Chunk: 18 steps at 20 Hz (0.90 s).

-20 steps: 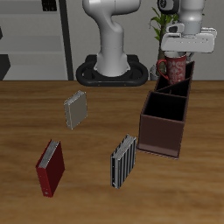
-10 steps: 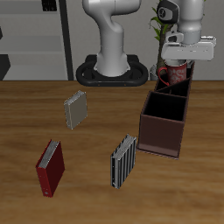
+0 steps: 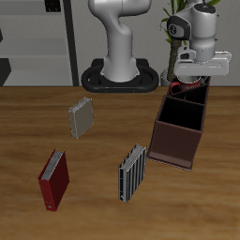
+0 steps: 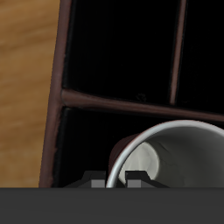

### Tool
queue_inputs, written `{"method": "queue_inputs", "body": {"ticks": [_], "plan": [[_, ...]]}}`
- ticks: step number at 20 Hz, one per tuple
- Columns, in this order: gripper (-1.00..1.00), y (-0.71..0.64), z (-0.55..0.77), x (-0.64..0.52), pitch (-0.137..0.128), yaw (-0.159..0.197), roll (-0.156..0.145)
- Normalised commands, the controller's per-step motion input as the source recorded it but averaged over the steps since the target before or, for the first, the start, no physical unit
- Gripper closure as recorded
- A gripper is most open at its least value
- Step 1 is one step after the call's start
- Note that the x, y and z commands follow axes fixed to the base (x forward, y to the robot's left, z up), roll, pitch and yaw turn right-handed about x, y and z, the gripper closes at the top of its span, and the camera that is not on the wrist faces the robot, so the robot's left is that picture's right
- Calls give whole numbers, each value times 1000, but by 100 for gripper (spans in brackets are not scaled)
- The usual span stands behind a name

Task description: Place the red mug into the left desk caddy's left compartment

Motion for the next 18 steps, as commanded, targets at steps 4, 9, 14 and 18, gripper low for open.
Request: {"method": "queue_inputs", "body": {"ticks": [4,9,14,18], "plan": [[100,209,-406,-103,131,-29,129],[-100,109,-78,-81,91,-10,111],[-100,-55,128,-8,1,-1,23],[-100,-155,269,-52,-23,-8,14]]}}
